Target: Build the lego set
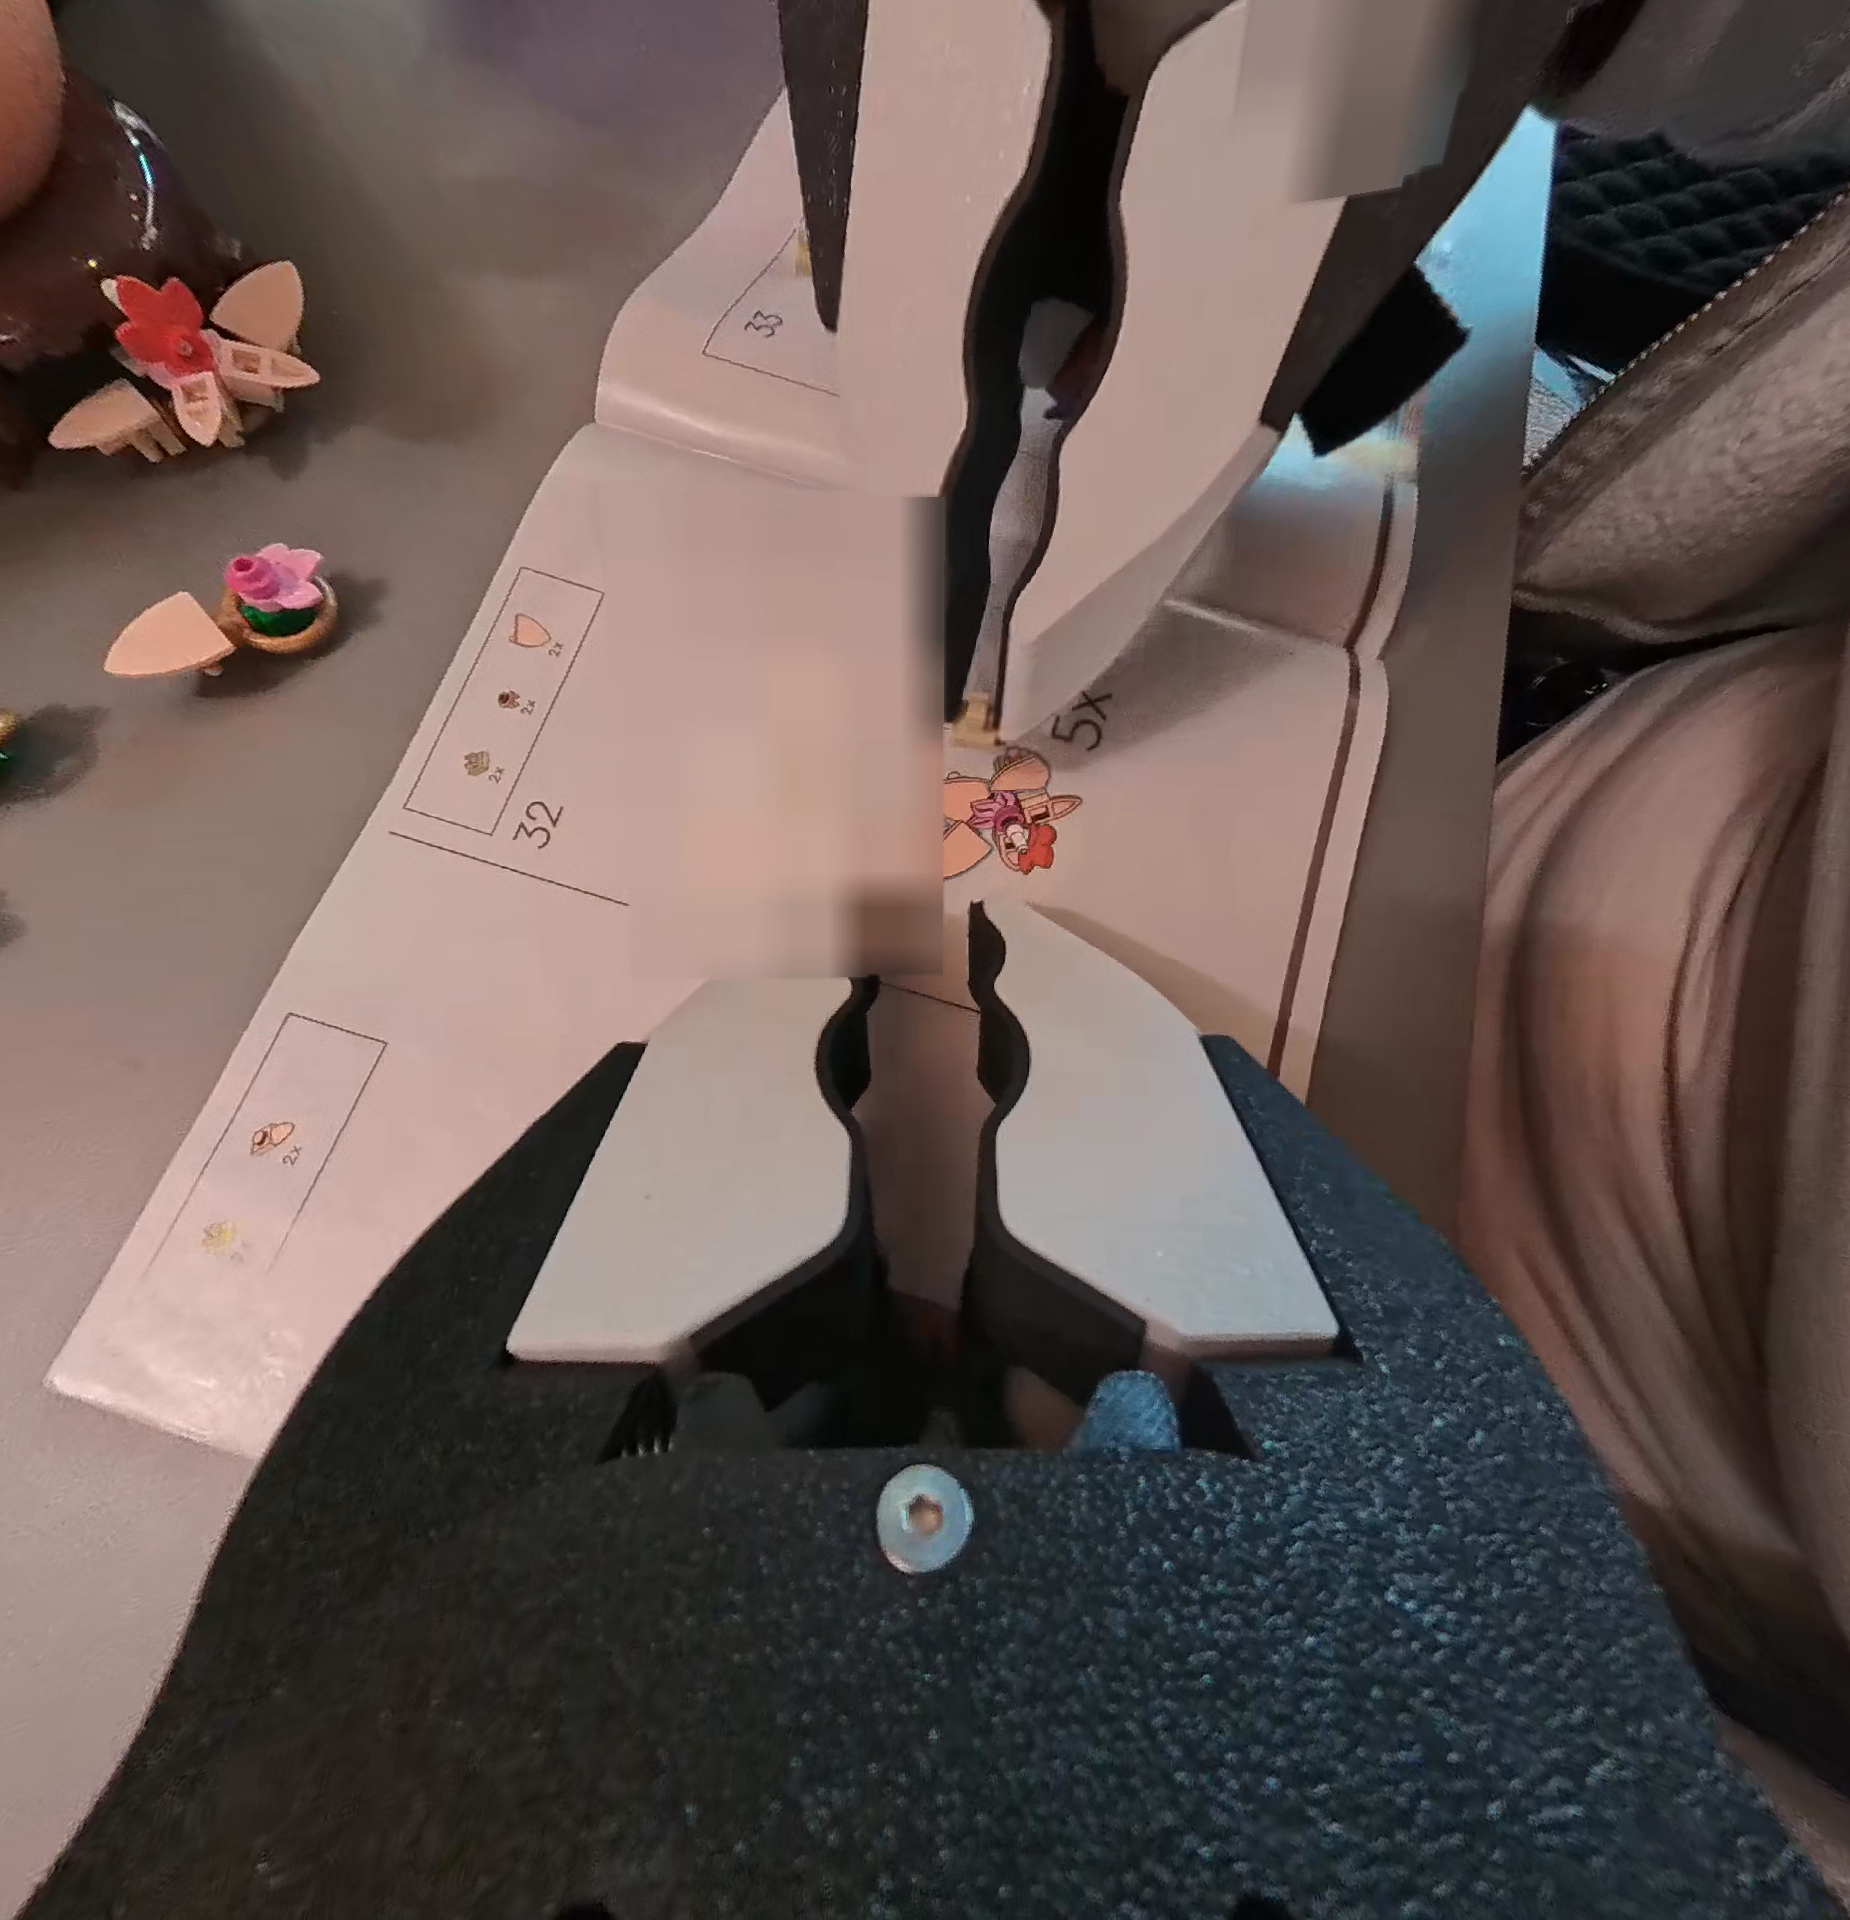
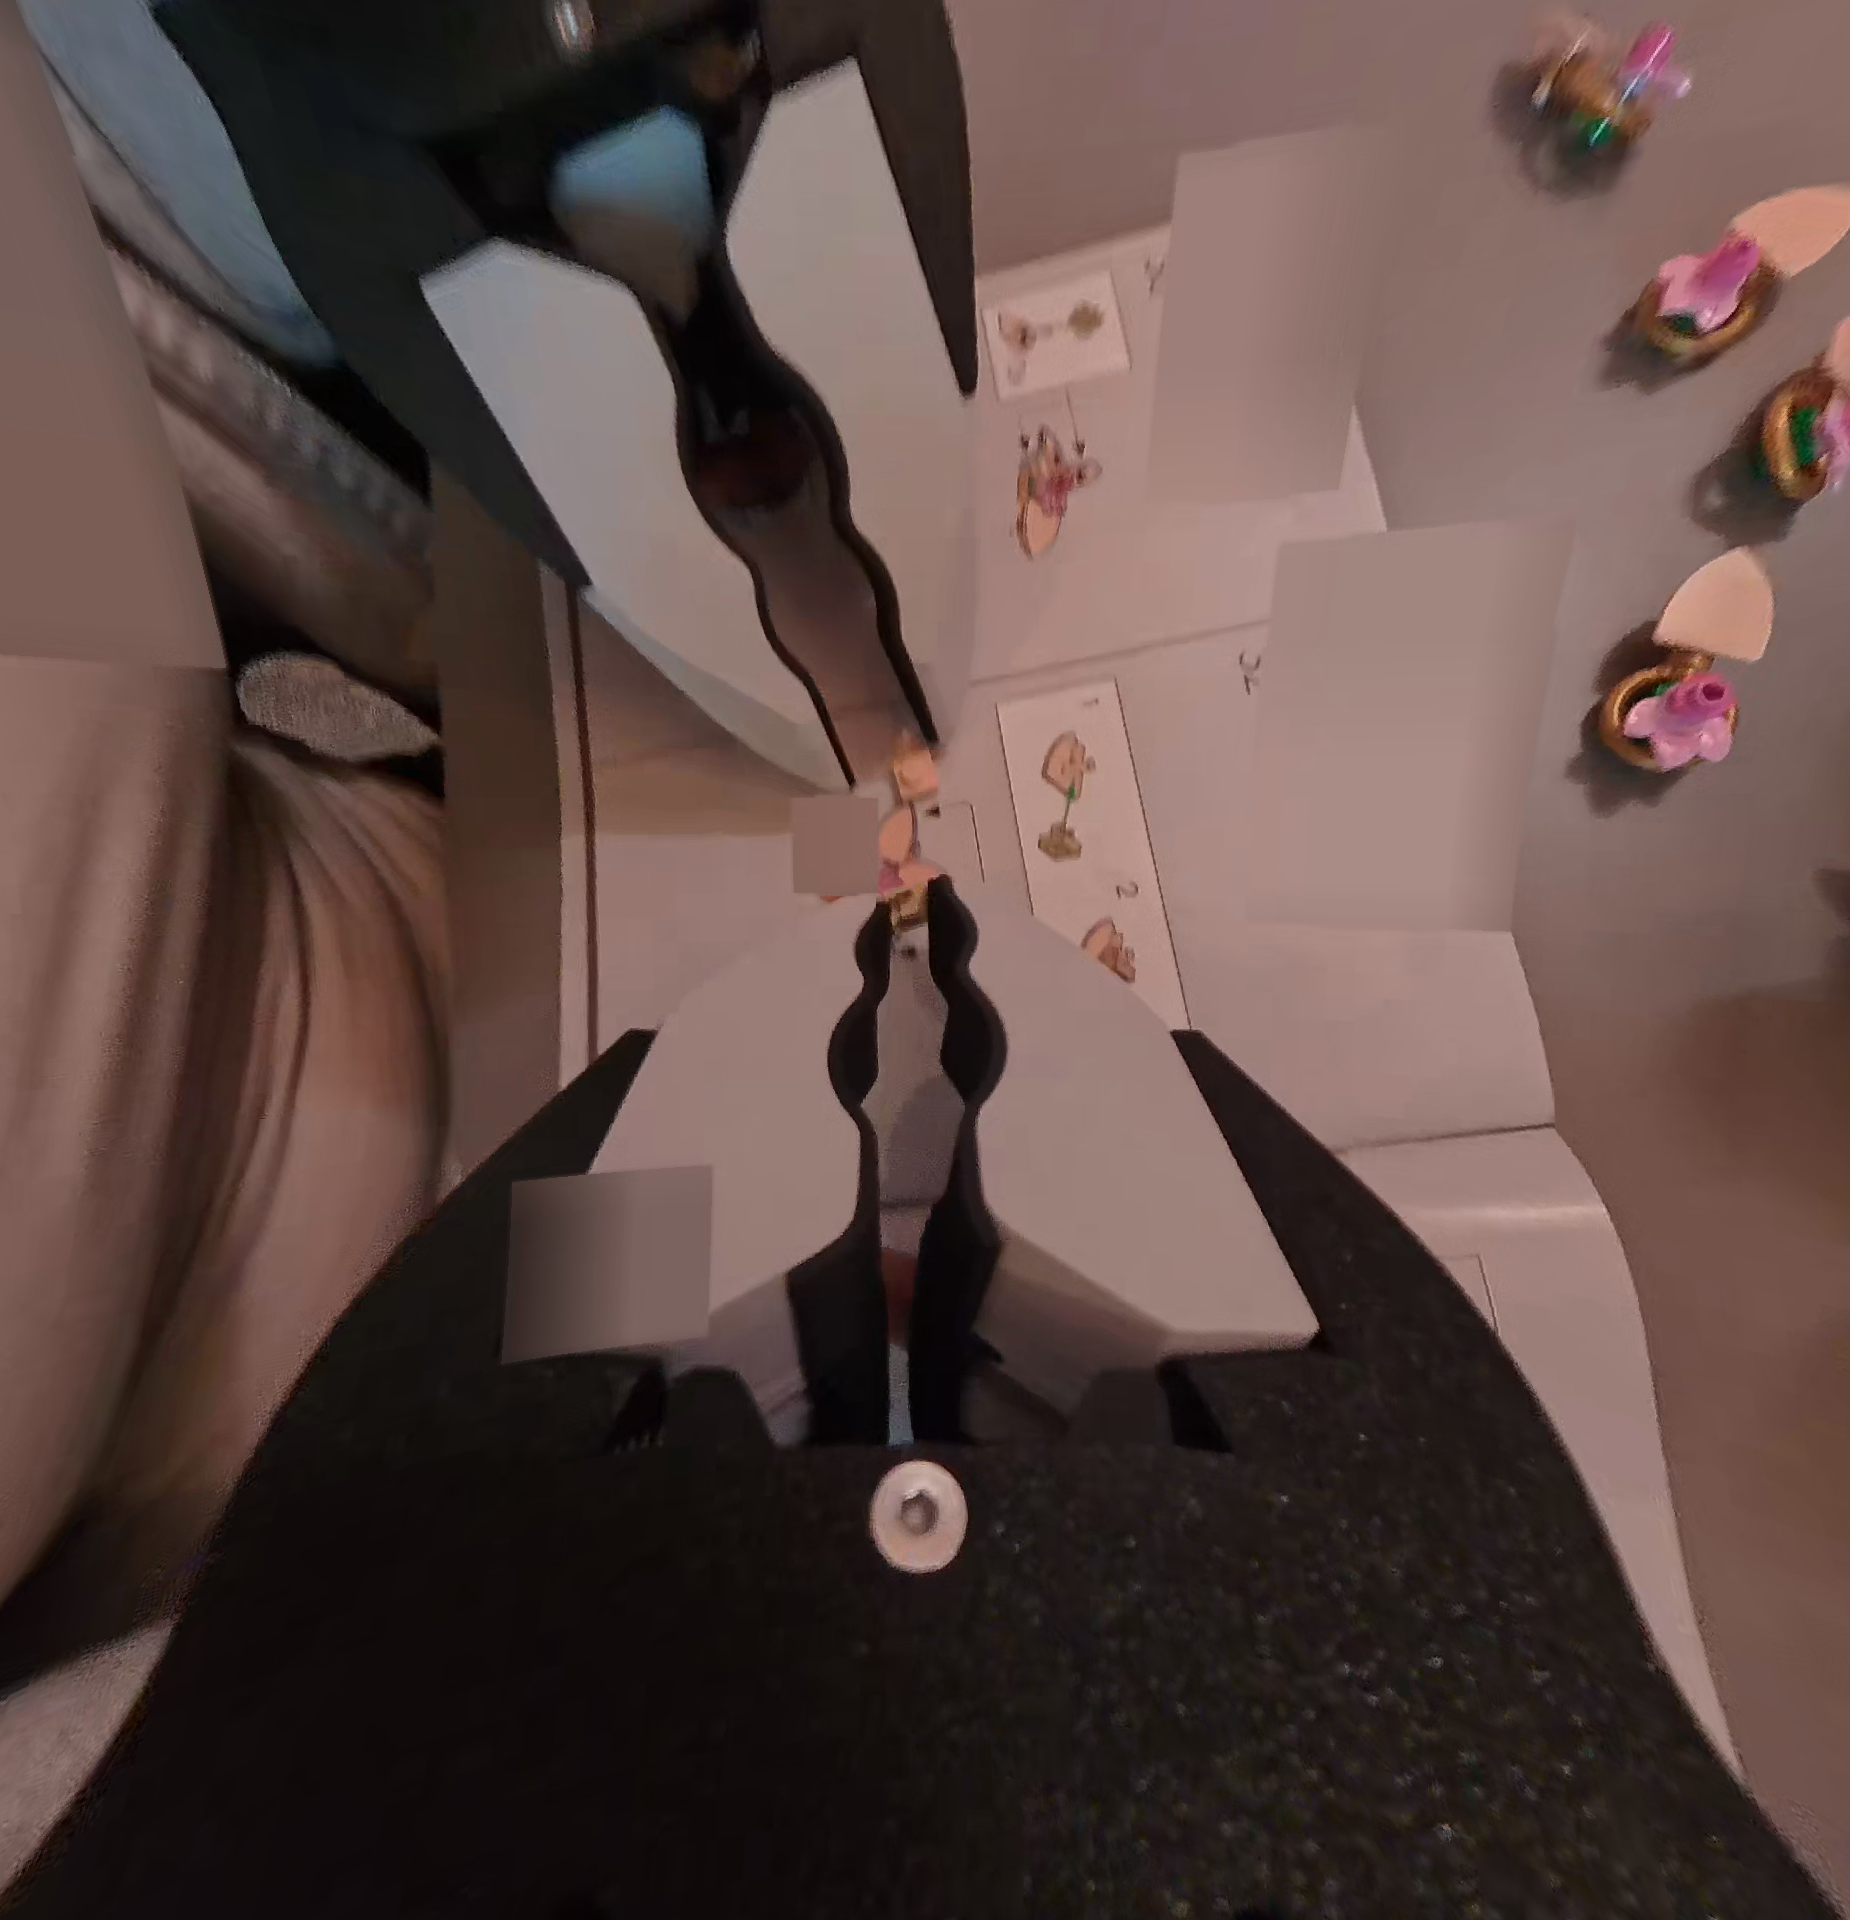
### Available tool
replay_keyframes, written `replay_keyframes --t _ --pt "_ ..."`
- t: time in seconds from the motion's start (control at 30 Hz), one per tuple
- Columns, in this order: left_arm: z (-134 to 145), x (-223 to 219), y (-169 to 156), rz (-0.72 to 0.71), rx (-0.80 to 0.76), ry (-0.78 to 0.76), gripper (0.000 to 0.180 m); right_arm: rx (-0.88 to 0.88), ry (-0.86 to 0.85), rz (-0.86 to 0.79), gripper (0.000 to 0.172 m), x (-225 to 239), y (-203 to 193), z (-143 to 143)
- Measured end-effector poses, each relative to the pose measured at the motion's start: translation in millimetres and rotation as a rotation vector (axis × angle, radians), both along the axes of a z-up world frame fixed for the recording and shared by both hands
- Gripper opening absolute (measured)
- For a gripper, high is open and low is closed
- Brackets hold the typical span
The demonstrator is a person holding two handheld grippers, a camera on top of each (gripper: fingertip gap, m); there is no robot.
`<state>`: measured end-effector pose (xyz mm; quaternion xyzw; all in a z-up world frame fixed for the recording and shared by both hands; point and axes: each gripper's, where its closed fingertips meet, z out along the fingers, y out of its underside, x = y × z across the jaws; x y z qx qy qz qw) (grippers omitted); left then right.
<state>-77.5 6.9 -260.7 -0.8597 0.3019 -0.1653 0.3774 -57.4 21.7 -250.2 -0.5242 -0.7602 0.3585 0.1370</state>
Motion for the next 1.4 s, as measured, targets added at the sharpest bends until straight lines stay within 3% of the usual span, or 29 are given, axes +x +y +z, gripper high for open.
replay_keyframes --t 0.13,0.7,1.03,1.1,1.4 --pt "-0.7 -0.7 0.6 0.007 0.003 0.011 0.012 -0.002 0.065 -0.041 0.006 -14.5 -5.7 7.6" --pt "-0.8 0.8 -1.1 -0.007 -0.001 0.005 0.008 0.066 -0.025 0.176 0.005 -23.2 -16.4 -8.0" --pt "0.4 0.8 -2.9 -0.011 -0.010 -0.020 0.013 0.067 -0.034 0.137 0.005 -22.7 -14.9 -8.6" --pt "3.5 -3.0 -5.6 -0.002 0.000 -0.037 0.020 0.067 -0.035 0.134 0.005 -22.6 -15.0 -8.4" --pt "37.1 -57.8 -21.4 0.188 0.135 -0.149 0.019 0.046 -0.010 0.101 0.005 -23.2 -12.1 -1.8"
